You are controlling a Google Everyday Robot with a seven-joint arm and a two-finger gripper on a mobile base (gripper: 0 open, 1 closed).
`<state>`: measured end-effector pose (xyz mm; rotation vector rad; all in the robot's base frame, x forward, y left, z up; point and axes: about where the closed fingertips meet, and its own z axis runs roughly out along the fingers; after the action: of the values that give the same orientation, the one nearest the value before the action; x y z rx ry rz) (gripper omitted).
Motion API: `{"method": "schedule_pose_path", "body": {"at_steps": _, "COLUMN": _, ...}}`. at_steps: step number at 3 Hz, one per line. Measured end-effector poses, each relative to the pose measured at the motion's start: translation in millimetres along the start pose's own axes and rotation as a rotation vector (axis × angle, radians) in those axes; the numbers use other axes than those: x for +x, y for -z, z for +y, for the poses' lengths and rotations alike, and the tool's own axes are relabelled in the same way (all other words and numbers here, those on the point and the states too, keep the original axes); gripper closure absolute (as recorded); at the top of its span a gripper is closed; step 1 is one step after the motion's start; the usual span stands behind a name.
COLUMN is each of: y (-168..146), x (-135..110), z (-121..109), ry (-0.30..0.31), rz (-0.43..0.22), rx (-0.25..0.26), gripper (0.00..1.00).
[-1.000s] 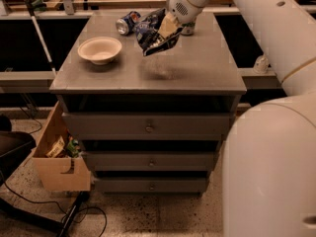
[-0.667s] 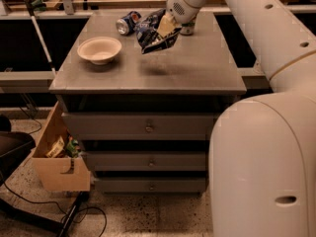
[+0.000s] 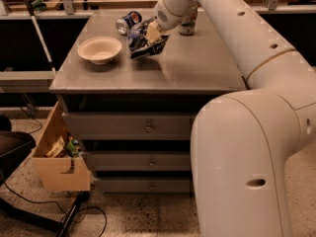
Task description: Move blue chip bag near paper bowl
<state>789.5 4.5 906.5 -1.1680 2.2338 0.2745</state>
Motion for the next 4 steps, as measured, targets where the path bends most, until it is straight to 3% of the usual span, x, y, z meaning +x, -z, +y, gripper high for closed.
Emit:
{"method": "schedule_pose_path", "body": {"at_steps": 2, "y": -25.6, "x": 2.4, "z": 19.5, "ry": -0.052, "rz": 0.011, "rx": -0.060, "gripper": 0.12}}
{"method": "schedule_pose_path", "body": {"at_steps": 3, "y": 1.7, "x": 12.3, "z": 18.4, "ry": -0.044, "rz": 0.002, "rx": -0.076, "gripper": 0.00}}
{"method": "schedule_pose_path", "body": {"at_steps": 4, "y": 58.8, "x": 37.8, "z": -2.0, "ry": -0.017, "rz": -0.009, "rx": -0.028, "gripper": 0.00}}
